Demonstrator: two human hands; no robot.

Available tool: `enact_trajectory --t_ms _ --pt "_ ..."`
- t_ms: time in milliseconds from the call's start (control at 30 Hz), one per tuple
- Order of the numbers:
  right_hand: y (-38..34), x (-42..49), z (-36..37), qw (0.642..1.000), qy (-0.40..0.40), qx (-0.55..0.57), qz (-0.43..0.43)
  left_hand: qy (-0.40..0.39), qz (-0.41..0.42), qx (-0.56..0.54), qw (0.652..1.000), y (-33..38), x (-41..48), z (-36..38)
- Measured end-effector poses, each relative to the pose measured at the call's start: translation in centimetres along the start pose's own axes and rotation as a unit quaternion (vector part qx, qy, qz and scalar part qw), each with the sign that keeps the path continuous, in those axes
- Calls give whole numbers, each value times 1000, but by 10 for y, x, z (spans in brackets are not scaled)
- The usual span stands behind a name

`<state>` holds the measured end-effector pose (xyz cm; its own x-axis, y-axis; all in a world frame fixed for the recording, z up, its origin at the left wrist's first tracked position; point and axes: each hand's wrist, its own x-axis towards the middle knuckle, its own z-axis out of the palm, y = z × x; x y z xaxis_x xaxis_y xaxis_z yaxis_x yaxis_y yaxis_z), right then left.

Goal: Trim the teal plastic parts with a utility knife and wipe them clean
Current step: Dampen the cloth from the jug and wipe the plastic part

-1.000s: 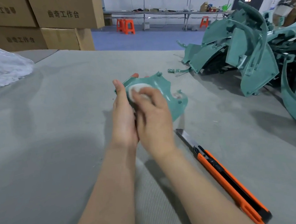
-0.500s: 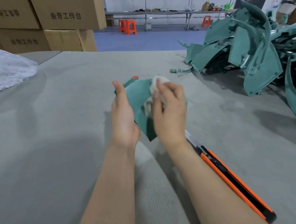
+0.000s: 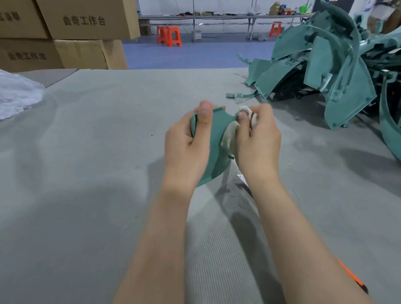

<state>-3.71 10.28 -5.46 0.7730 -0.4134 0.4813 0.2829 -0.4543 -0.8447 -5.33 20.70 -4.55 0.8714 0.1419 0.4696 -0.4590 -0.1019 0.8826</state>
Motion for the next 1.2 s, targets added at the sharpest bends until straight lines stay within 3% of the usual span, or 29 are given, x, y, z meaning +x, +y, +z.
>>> enact_trajectory --t_ms 100,233,333,433,567,633,700,767,833,900,967,1100,1200 --pt "0 12 -6 988 -4 59 141 -17 37 41 998 -4 -3 6" --pt "7 15 -11 940 -15 201 273 -42 53 68 995 -8 -5 12" --pt "13 18 -13 931 31 217 291 99 -18 -30 994 -9 2 -1" --pt "17 19 -14 959 53 159 230 229 -131 -202 943 -13 12 -22" --pt "-5 -13 8 997 -54 56 -1 229 -206 -299 903 -21 15 -27" --pt "-14 -38 28 977 -147 -22 -151 198 -223 -352 887 -21 14 -28" --pt "-18 -56 43 951 -215 -59 -215 176 -239 -367 882 -21 14 -30" --pt "-16 -53 46 962 -189 -30 -193 179 -225 -387 876 -21 13 -31" --pt "-8 -36 38 985 -115 4 -128 179 -210 -396 876 -20 15 -30" --pt "0 -25 28 994 -59 -23 -93 176 -218 -383 881 -18 15 -26" --pt "-1 -29 28 990 -62 -35 -119 157 -221 -372 888 -21 13 -22" --pt "-16 -50 42 964 -149 -21 -222 56 -241 -378 892 -22 8 -17" --pt "-9 -30 32 985 -68 -21 -158 52 -237 -359 901 -17 10 -12"
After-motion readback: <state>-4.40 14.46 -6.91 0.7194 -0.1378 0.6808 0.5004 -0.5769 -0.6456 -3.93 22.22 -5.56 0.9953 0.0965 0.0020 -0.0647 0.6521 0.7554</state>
